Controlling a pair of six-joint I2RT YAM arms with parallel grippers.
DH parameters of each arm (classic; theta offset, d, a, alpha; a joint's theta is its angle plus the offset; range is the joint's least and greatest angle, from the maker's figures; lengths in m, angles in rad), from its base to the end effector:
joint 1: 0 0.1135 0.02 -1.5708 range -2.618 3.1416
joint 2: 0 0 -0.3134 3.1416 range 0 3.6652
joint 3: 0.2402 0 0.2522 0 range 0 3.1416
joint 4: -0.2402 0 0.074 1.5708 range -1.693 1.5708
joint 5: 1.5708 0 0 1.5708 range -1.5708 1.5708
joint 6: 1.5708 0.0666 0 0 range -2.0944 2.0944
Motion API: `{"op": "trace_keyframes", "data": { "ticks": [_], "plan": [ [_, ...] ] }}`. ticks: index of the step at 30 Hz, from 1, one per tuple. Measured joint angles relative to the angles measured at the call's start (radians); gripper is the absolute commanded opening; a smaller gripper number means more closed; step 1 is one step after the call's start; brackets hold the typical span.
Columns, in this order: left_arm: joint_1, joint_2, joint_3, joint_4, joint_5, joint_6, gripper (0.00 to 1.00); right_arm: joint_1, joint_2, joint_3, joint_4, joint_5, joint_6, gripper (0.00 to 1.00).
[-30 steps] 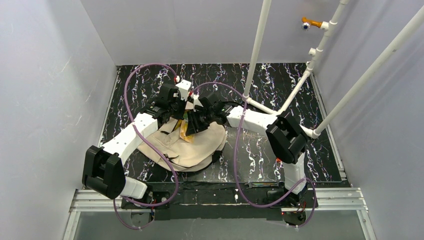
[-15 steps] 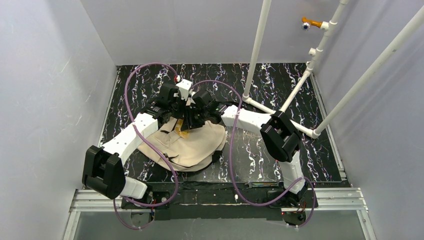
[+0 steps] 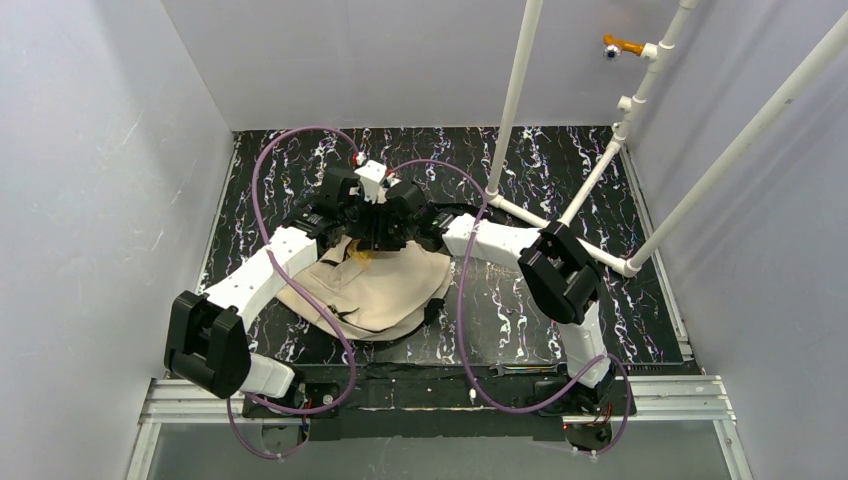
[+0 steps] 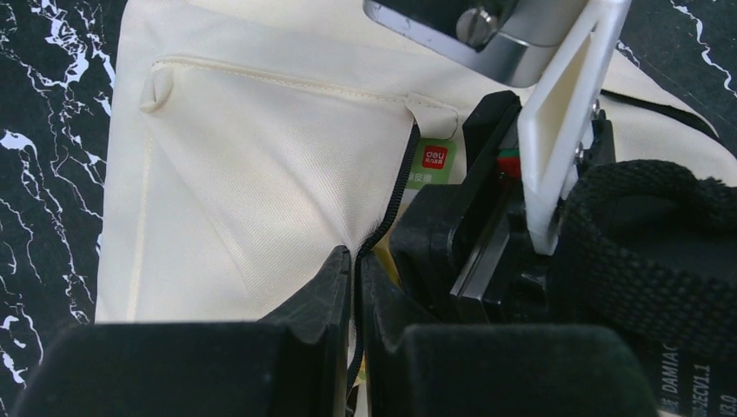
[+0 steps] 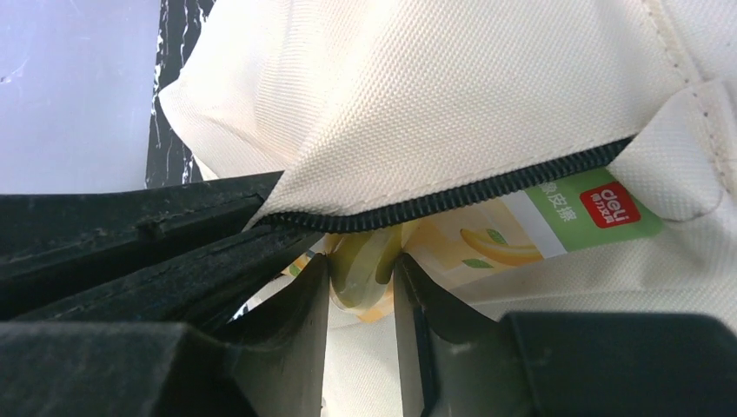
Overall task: Pack the student bag
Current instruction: Place the stationery in the student bag.
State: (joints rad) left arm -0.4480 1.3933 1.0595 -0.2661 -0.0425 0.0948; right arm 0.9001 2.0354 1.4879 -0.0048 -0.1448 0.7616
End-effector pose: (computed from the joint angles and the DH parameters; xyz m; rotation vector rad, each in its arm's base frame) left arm 0.3002 -0.1412 0.3191 0.5594 2.1011 -0.1560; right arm 0.3156 0.4133 0.2440 -0.2557 2.3213 1.0763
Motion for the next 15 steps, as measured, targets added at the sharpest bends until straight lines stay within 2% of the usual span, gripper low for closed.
{"op": "trace_keyframes", "data": {
  "ticks": [4,7,9,12,15],
  "plan": [
    [0.0,-0.001,0.0,0.003,-0.01,0.005,0.0,0.009,0.004,0.01,-0.006,0.044,-0.015,0.44],
    [0.002,-0.014,-0.002,0.003,-0.025,0.006,0.0,0.013,0.004,0.005,0.021,0.051,-0.009,0.5],
    [0.002,-0.027,-0.006,0.003,-0.029,0.007,0.0,0.0,0.004,-0.029,0.111,0.007,0.021,0.63],
    [-0.001,-0.028,-0.012,0.008,-0.047,0.002,0.0,-0.036,-0.011,-0.153,0.333,-0.082,0.111,0.76],
    [-0.008,-0.028,-0.014,0.009,-0.052,-0.01,0.0,-0.069,-0.033,-0.274,0.534,-0.135,0.18,0.77]
  ]
}}
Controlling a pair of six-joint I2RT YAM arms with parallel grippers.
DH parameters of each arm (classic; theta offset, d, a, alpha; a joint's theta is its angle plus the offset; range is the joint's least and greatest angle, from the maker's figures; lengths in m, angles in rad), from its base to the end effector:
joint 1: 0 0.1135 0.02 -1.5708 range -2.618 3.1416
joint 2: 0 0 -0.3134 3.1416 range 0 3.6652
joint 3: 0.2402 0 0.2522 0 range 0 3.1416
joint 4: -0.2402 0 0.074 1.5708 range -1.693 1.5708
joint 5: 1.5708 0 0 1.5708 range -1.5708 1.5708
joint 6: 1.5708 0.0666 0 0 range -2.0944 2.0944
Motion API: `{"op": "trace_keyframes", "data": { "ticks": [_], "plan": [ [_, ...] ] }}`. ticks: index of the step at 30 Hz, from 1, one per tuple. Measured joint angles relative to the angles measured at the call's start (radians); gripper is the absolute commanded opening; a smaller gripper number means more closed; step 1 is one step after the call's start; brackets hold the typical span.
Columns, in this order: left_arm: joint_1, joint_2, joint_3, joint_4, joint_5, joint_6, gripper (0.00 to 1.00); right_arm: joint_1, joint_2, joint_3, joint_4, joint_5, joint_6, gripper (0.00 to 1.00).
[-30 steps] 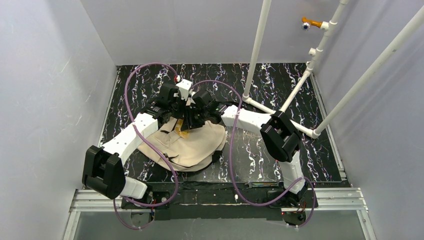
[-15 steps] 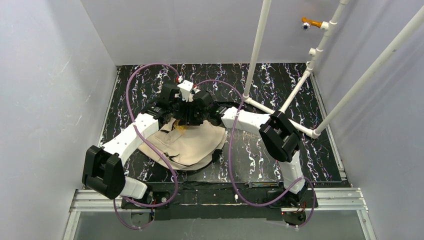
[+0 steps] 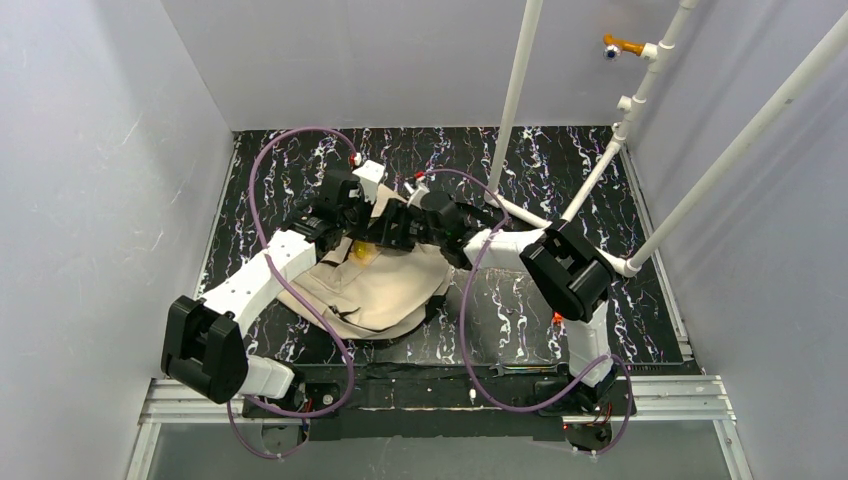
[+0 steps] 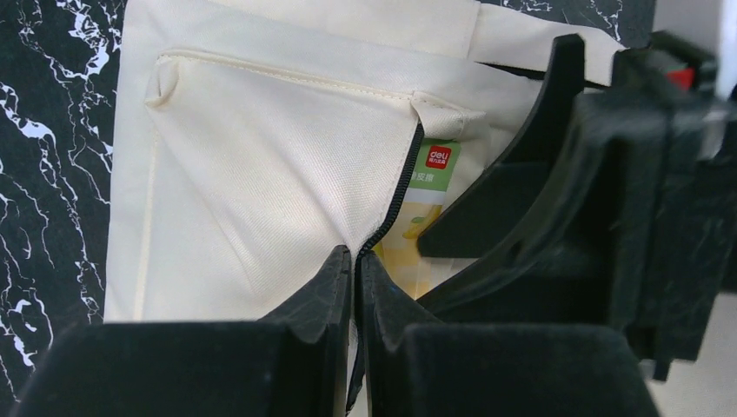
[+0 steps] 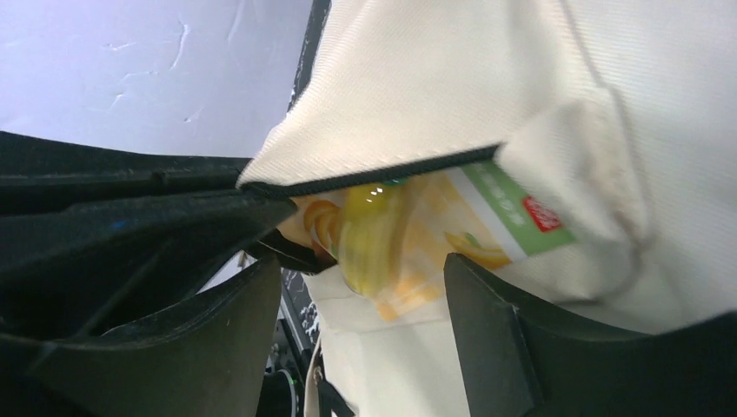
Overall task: Pack the student bag
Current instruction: Place the stationery in the student bag.
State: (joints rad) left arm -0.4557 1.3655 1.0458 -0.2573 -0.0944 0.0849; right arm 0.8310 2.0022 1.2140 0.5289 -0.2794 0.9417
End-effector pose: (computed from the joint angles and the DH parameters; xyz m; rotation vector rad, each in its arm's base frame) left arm 0.2947 -0.1374 0.3238 0.5202 2.0831 -0.1149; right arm 0.3233 0.3815 0.2314 -0.1100 2.0966 1.4297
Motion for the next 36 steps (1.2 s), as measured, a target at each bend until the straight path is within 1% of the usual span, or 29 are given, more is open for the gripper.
{"op": "trace_keyframes", "data": {
  "ticks": [2,4,5,6,8,10,12,15,19,24,27,28,30,31,34,36],
  "plan": [
    [-0.004,0.002,0.0,-0.001,0.0,-0.006,0.0,-0.021,-0.006,-0.054,0.081,-0.027,0.034,0.75],
    [-0.005,0.005,0.0,-0.001,0.0,-0.011,0.0,-0.039,-0.008,-0.086,0.112,-0.049,0.06,0.67],
    [-0.005,0.005,0.0,-0.001,0.0,-0.012,0.0,-0.045,-0.013,-0.093,0.109,-0.054,0.065,0.66],
    [-0.005,0.005,0.0,-0.001,0.0,-0.015,0.0,-0.052,-0.024,-0.099,0.088,-0.054,0.062,0.65],
    [-0.005,0.005,0.0,-0.002,0.001,-0.017,0.0,-0.06,-0.051,-0.1,0.023,-0.048,0.047,0.59],
    [-0.006,0.005,0.0,-0.003,0.004,-0.018,0.0,-0.062,-0.083,-0.1,-0.029,-0.039,0.027,0.56],
    [-0.006,0.005,0.0,-0.004,0.008,-0.018,0.0,-0.063,-0.1,-0.099,-0.05,-0.037,0.019,0.53],
    [-0.007,0.005,0.0,-0.004,0.012,-0.018,0.0,-0.063,-0.083,-0.087,-0.056,-0.043,0.024,0.46],
    [-0.007,0.005,0.0,-0.005,0.013,-0.018,0.0,-0.063,-0.032,-0.07,-0.046,-0.067,0.057,0.48],
    [-0.007,0.006,0.0,-0.005,0.018,-0.018,0.0,-0.063,-0.024,-0.071,-0.034,-0.074,0.08,0.48],
    [-0.007,0.006,0.0,-0.005,0.022,-0.018,0.0,-0.063,-0.024,-0.09,-0.008,-0.076,0.098,0.45],
    [-0.007,0.006,0.0,-0.005,0.024,-0.018,0.0,-0.063,-0.024,-0.098,0.0,-0.076,0.102,0.4],
    [-0.007,0.006,0.0,-0.006,0.027,-0.018,0.0,-0.063,-0.023,-0.1,0.011,-0.079,0.108,0.27],
    [-0.007,0.006,0.0,-0.006,0.028,-0.019,0.0,-0.063,-0.02,-0.1,0.022,-0.083,0.111,0.22],
    [-0.007,0.006,0.0,-0.006,0.029,-0.018,0.0,-0.061,0.011,-0.085,0.093,-0.093,0.15,0.13],
    [-0.007,0.006,0.0,-0.006,0.03,-0.018,0.0,-0.056,0.058,-0.056,0.174,-0.102,0.192,0.12]
  ]
}}
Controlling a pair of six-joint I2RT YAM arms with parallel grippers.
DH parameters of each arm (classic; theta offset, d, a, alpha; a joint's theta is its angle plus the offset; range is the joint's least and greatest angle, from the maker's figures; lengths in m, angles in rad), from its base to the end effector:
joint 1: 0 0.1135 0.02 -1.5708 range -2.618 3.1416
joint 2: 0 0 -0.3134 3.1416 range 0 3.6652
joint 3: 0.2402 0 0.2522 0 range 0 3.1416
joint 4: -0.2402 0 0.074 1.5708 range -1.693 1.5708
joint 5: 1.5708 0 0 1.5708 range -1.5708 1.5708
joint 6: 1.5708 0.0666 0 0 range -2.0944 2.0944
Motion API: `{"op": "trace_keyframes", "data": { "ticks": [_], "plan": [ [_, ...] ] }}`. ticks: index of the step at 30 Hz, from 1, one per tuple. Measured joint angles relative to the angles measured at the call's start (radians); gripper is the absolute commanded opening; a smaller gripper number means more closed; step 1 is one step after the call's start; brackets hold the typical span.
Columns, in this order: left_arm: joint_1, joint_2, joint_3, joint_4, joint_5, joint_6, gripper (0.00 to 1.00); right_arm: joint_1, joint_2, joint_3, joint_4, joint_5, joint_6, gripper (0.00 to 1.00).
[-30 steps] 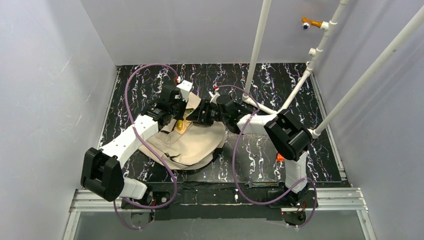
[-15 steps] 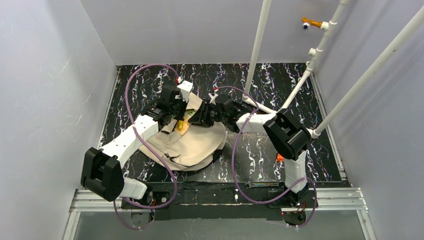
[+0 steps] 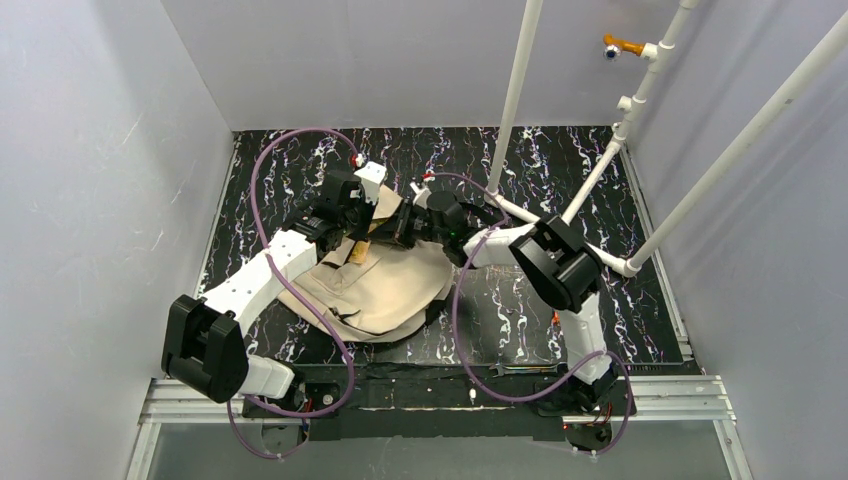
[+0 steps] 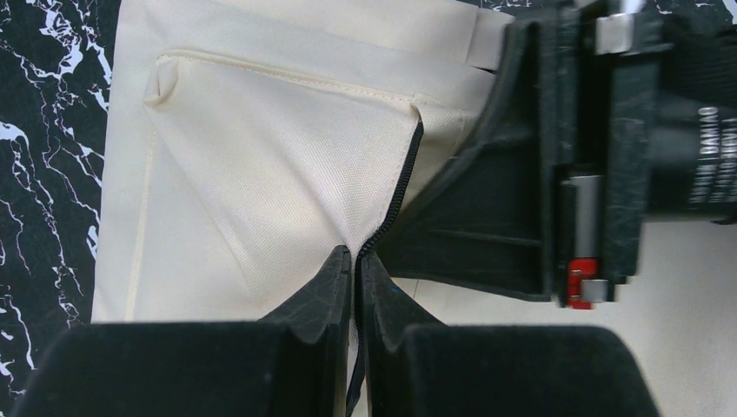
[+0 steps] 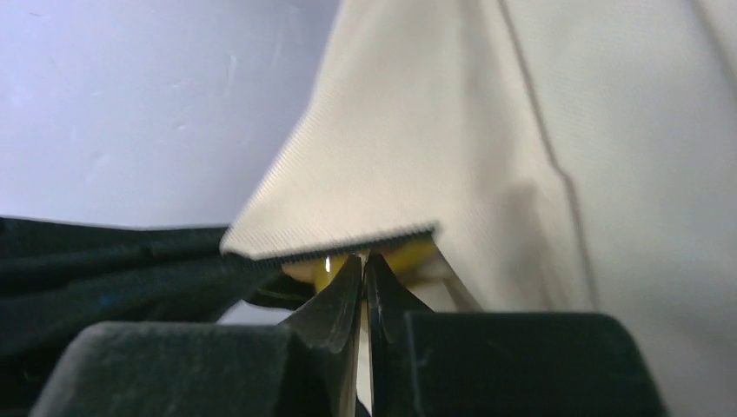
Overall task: Pack the student bag
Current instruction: Place the stationery in the student bag.
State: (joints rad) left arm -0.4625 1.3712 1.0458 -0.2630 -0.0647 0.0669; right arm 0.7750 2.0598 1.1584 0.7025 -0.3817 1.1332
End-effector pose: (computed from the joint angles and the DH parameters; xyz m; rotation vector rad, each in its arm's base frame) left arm 0.2937 -0.1416 0.3213 0.5295 2.0962 -0.1587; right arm 0.3394 0.3672 0.2085 0.0469 2.1048 1.6209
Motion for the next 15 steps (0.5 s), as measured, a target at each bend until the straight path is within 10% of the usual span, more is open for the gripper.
{"op": "trace_keyframes", "data": {
  "ticks": [7,15],
  "plan": [
    [0.0,0.0,0.0,0.004,-0.012,0.008,0.0,0.035,0.151,0.127,0.215,-0.015,0.142,0.12],
    [0.001,0.002,0.0,0.003,-0.025,0.011,0.0,0.037,0.178,0.095,0.315,-0.032,0.194,0.37]
  ]
}}
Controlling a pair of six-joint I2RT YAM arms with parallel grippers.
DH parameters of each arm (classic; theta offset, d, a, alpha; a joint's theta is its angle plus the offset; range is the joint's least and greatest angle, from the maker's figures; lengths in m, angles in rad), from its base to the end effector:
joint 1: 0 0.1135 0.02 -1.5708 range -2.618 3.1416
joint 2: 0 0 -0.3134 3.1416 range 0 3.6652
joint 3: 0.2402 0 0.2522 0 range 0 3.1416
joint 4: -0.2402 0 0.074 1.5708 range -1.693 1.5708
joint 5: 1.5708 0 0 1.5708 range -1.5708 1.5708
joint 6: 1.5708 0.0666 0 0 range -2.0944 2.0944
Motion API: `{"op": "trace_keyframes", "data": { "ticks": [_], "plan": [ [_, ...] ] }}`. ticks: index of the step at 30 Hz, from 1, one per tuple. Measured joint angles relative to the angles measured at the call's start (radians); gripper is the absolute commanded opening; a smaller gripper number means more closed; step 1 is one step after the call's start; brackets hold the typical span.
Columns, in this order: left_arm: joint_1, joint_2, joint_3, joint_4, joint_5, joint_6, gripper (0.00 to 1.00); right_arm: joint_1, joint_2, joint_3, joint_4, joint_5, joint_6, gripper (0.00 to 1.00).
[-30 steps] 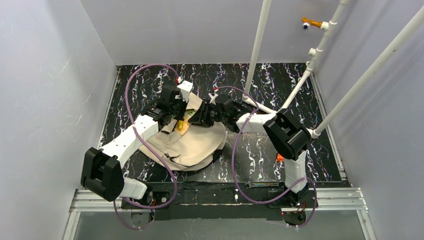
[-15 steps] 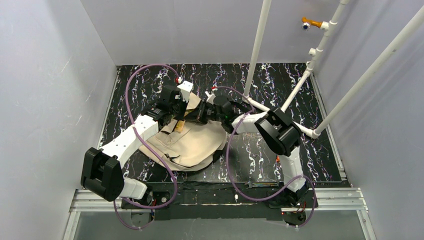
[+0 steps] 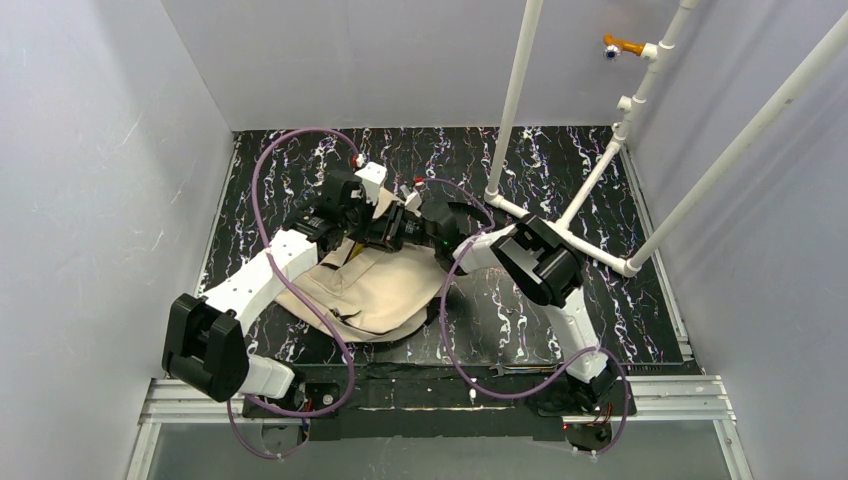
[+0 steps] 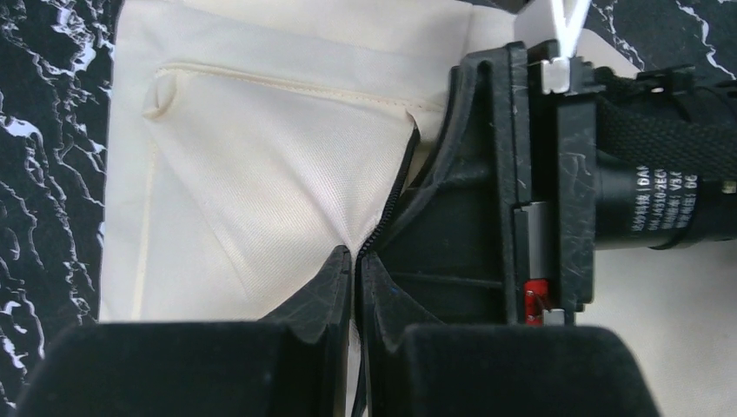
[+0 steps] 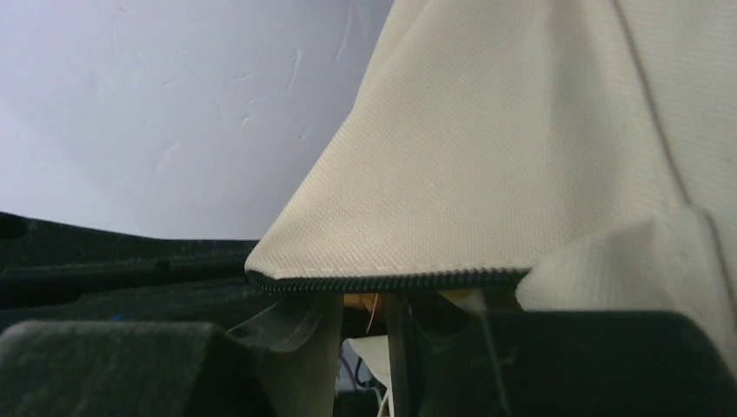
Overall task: Pack the student bag
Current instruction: Place the stationery in the student bag, then pick up the stationery from the center of the board.
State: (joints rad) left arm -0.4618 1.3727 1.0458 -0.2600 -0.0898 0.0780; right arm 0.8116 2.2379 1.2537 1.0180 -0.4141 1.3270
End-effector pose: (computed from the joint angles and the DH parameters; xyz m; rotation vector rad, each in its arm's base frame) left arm 0.2949 -0.1401 0.3212 0.5251 2.0928 -0.1253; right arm 0.3484 0.4061 0.1935 0.0845 1.9305 1.9034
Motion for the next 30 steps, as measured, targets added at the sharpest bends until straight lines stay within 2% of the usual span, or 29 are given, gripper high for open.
{"op": "trace_keyframes", "data": {
  "ticks": [4,6,9,11,13,14,19,22,24,27,30],
  "plan": [
    [-0.01,0.005,0.0,-0.01,0.014,-0.004,0.0,-0.018,-0.106,-0.087,-0.148,-0.008,-0.088,0.57],
    [-0.013,0.009,0.0,-0.01,0.015,-0.006,0.0,-0.038,-0.2,-0.126,-0.314,-0.025,-0.181,0.71],
    [-0.013,0.012,0.0,-0.009,0.019,-0.01,0.0,-0.075,-0.379,-0.16,-0.635,-0.021,-0.364,0.79],
    [-0.013,0.016,0.001,-0.009,0.02,-0.011,0.0,-0.097,-0.48,-0.148,-0.843,0.008,-0.497,0.8],
    [-0.013,0.023,0.005,-0.009,0.023,-0.012,0.0,-0.117,-0.57,-0.116,-1.079,0.08,-0.627,0.82],
    [-0.013,0.028,0.006,-0.01,0.023,-0.012,0.0,-0.129,-0.611,-0.103,-1.183,0.127,-0.672,0.87],
    [-0.013,0.038,0.01,-0.01,0.026,-0.016,0.0,-0.234,-0.795,-0.117,-1.616,0.48,-0.725,0.98],
    [-0.013,0.038,0.01,-0.01,0.027,-0.019,0.0,-0.369,-0.907,-0.19,-1.771,0.677,-0.703,0.98],
    [-0.013,0.038,0.01,-0.01,0.028,-0.02,0.0,-0.468,-0.98,-0.253,-1.831,0.746,-0.697,0.98],
    [-0.013,0.038,0.01,-0.01,0.029,-0.021,0.0,-0.651,-1.06,-0.357,-1.878,0.74,-0.708,0.98],
    [-0.013,0.038,0.01,-0.01,0.029,-0.023,0.0,-0.764,-1.052,-0.419,-1.889,0.687,-0.731,0.98]
  ]
}}
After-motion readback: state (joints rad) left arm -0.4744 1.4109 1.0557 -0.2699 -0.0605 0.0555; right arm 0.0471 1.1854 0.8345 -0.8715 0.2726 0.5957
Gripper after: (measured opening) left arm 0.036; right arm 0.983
